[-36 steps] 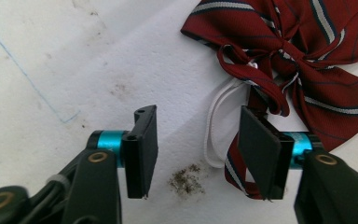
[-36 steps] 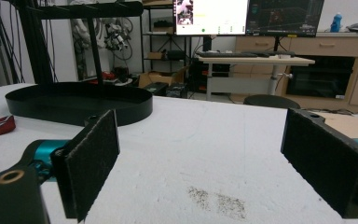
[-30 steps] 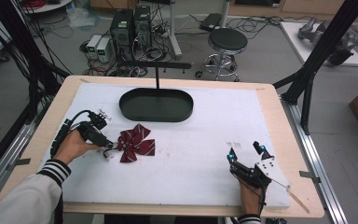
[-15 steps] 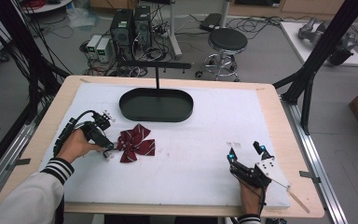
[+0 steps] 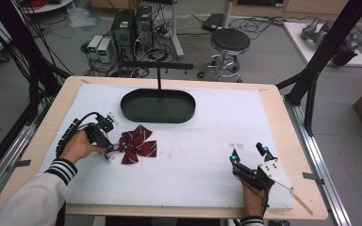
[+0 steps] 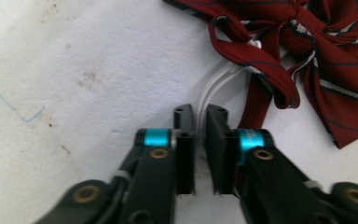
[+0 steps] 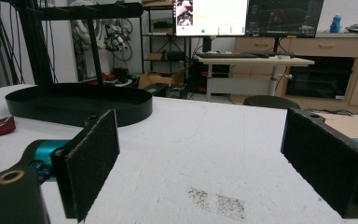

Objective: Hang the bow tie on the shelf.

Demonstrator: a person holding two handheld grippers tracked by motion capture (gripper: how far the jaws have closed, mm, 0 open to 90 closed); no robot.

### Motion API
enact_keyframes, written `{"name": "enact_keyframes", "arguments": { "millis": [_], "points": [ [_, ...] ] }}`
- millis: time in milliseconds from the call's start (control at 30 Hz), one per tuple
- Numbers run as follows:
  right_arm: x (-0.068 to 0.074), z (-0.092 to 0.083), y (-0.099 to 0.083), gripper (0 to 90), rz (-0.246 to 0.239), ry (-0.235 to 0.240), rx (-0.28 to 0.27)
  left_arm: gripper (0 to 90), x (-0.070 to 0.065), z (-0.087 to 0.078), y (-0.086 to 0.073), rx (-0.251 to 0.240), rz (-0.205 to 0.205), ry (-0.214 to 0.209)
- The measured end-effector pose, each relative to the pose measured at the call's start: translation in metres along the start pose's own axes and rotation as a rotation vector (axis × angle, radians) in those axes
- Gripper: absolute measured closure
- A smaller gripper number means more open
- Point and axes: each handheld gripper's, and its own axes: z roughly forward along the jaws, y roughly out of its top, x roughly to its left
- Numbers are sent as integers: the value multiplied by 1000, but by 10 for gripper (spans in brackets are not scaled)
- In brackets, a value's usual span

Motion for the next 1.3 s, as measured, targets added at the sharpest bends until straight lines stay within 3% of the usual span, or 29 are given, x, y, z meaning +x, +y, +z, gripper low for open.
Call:
{"name": "enact_keyframes", "arguments": {
  "millis": [167,400,567,667,800,833,933,967,1100,1133,1200,1300],
  "points": [
    [0,0,0,105,-1,-1,-1,867,-2,-1,-3,-33,23,16],
    [0,0,0,105,-5,0,-3,868,-1,-9,-7,-115,53,-1],
    [0,0,0,105,-6,-1,-3,869,2,-24,-10,-239,60,30],
    [0,0,0,105,-7,0,-3,870,3,-29,-11,-283,64,43],
    [0,0,0,105,-8,0,-3,870,4,-41,-11,-398,74,81],
    [0,0,0,105,-8,0,-3,870,4,-41,-11,-398,74,81],
    [0,0,0,105,-6,0,-2,870,4,-52,-9,-509,80,107],
    [0,0,0,105,-6,-1,-3,870,4,-52,-9,-509,80,107],
    [0,0,0,105,-8,-2,-3,870,5,-67,-1,-629,88,141],
    [0,0,0,105,-8,-2,-2,870,5,-67,-1,-629,88,141],
    [0,0,0,105,-7,-2,-3,870,7,-74,4,-695,86,155],
    [0,0,0,105,-9,-2,-2,870,8,-78,8,-731,78,165]
  ]
}}
